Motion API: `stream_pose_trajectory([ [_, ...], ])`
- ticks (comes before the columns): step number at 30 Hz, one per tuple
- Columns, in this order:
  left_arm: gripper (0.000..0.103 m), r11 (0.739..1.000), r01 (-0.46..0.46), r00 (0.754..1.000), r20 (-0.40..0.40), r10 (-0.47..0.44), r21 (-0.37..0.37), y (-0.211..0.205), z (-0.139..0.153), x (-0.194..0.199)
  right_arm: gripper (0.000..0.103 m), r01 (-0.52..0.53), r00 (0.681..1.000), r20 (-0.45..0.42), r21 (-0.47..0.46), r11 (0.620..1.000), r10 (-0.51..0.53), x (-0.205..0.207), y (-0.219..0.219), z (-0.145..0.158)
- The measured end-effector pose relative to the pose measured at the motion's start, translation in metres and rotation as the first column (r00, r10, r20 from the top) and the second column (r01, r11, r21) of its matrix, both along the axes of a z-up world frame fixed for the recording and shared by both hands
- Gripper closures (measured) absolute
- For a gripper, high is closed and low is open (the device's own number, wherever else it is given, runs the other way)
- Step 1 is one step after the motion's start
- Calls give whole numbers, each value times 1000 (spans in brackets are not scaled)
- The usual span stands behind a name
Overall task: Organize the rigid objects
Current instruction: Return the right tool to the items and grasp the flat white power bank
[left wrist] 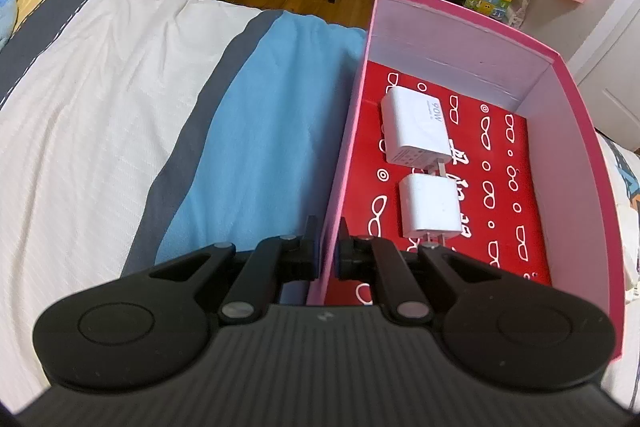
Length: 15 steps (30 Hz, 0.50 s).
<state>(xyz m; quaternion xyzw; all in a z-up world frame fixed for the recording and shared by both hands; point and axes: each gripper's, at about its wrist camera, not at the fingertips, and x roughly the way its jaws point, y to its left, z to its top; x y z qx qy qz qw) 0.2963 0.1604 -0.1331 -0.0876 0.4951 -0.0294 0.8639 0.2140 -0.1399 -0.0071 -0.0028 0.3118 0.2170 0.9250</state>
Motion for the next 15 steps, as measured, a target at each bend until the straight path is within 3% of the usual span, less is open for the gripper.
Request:
stream_pose_trajectory([
  [2,98,1000,0,1000,-1,0,-2,0,0,0,99,-16,1000,25,50,999,15,0,7,14],
  [7,98,1000,6,1000,5,-6,11,-2,1,-1,99,-71,997,-20,94,993,74,13,41,17],
  [15,98,1000,9,1000,3,-9,-17,3,1,-1,99,-103,959,-253,107,989,127,52,114,-46],
])
